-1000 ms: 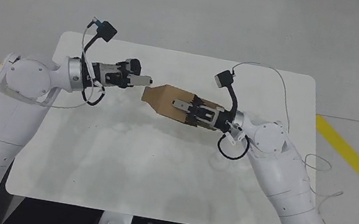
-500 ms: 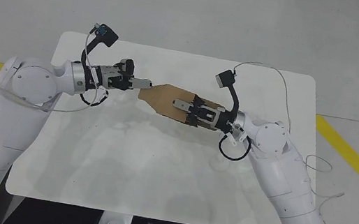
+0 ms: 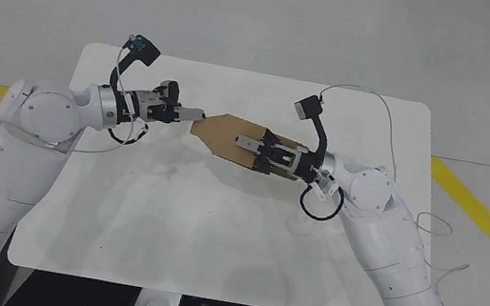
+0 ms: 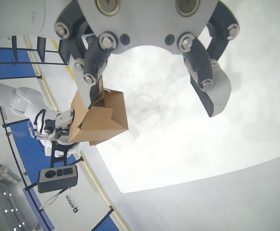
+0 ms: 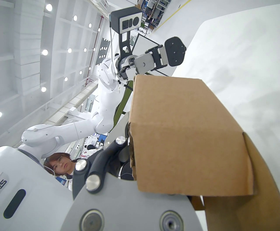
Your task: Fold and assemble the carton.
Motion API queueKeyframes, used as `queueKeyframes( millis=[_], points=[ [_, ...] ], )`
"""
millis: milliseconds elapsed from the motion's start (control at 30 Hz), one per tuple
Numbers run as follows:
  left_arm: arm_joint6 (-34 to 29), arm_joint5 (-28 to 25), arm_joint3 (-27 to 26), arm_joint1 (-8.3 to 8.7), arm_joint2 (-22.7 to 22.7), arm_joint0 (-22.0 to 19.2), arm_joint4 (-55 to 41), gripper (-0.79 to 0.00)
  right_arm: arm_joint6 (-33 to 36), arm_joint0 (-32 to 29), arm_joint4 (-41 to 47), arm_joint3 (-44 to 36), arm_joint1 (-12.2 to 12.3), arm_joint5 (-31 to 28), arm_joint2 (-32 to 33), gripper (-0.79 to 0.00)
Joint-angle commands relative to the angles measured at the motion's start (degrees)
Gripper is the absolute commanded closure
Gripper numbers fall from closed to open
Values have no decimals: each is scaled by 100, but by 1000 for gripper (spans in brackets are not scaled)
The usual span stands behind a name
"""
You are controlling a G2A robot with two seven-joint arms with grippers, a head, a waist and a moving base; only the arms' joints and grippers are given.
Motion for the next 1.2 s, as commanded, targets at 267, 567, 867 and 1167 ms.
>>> queueKeyframes(
  millis=[267,567,867,1167],
  points=[
    [122,-49,-47,13,-35,49,74,-785,29,-4,193,-11,-5,-48,-10,0],
    [250,-92,-304,26,-41,215,189,-785,17,30,344,17,-29,-125,-67,0],
    [286,-83,-313,30,-51,247,181,-785,19,44,394,42,-36,-165,-77,0],
    [149,-138,-224,10,80,221,-84,-785,40,57,673,25,-69,-289,-137,0]
  ],
)
